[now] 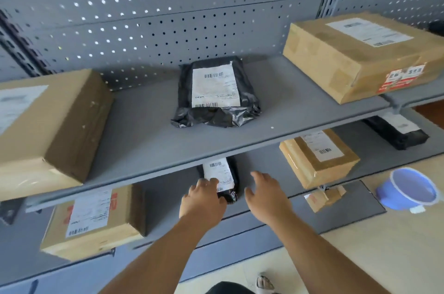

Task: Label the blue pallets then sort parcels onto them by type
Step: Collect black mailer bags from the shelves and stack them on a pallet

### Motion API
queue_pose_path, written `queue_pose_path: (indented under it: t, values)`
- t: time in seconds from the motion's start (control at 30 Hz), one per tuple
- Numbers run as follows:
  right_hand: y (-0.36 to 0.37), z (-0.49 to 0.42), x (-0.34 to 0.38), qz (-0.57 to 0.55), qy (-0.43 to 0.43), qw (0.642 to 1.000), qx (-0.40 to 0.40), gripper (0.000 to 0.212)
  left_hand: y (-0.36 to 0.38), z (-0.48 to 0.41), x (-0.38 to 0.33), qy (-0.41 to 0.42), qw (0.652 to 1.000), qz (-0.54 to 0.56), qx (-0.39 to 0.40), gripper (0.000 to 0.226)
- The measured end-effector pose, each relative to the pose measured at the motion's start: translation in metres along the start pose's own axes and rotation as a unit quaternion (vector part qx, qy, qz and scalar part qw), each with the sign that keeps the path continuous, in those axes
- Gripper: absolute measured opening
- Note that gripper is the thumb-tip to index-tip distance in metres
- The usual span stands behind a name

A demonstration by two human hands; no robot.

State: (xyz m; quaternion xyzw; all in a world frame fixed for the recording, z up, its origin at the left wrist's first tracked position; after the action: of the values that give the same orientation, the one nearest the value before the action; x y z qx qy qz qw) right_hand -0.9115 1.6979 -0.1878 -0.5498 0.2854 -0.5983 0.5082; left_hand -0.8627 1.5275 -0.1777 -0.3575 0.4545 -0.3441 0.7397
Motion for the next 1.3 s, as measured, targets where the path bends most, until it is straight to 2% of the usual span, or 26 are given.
queue_pose_path:
  t: [0.2,0.33,0.53,0.77,0.87,1.0,1.17,1.23,1.3]
  values:
    - [0.011,-0.041,-0.004,0.026,-0.074,0.996,0.044,0.053,0.009,-0.012,0.007,-0.104,0.991,0.074,-0.030,0.050]
    - [0.023,-0.061,-0.008,0.021,-0.113,0.992,0.051,0.046,0.023,-0.022,0.011,-0.142,0.984,0.097,-0.047,0.049]
    - [0.055,-0.088,-0.015,0.007,-0.118,0.991,0.061,0.031,0.051,-0.049,0.027,-0.168,0.973,0.143,-0.068,0.050]
    - [0.090,-0.117,-0.016,-0.007,-0.122,0.992,0.029,0.029,0.081,-0.085,0.048,-0.178,0.956,0.204,-0.117,0.040]
    - [0.105,-0.129,-0.015,-0.055,-0.089,0.994,0.041,0.029,0.089,-0.100,0.053,-0.184,0.947,0.235,-0.115,0.038]
    - [0.121,-0.142,-0.015,-0.136,-0.028,0.988,0.065,0.028,0.097,-0.117,0.055,-0.198,0.922,0.314,-0.110,0.033]
    - [0.129,-0.144,-0.020,-0.219,0.019,0.973,0.077,0.014,0.107,-0.116,0.059,-0.232,0.862,0.437,-0.111,0.032]
    - [0.129,-0.138,-0.022,-0.232,0.033,0.969,0.084,0.021,0.108,-0.108,0.063,-0.255,0.837,0.473,-0.102,0.029]
    - [0.126,-0.130,-0.023,-0.228,0.038,0.968,0.095,0.022,0.106,-0.097,0.066,-0.269,0.829,0.483,-0.083,0.027]
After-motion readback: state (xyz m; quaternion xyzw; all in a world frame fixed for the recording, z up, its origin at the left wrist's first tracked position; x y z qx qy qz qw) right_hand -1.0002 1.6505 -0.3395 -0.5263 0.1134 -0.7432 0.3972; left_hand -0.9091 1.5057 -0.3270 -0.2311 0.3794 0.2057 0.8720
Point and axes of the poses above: each hand's wrist, its own z-axis away from the middle knuckle, its own y-axis out of the palm, x = y × z, the point moved 2 cm from there along -z, towards the middle knuckle, and after that the axes turned 8 degrees about z, right-handed, at the moved point
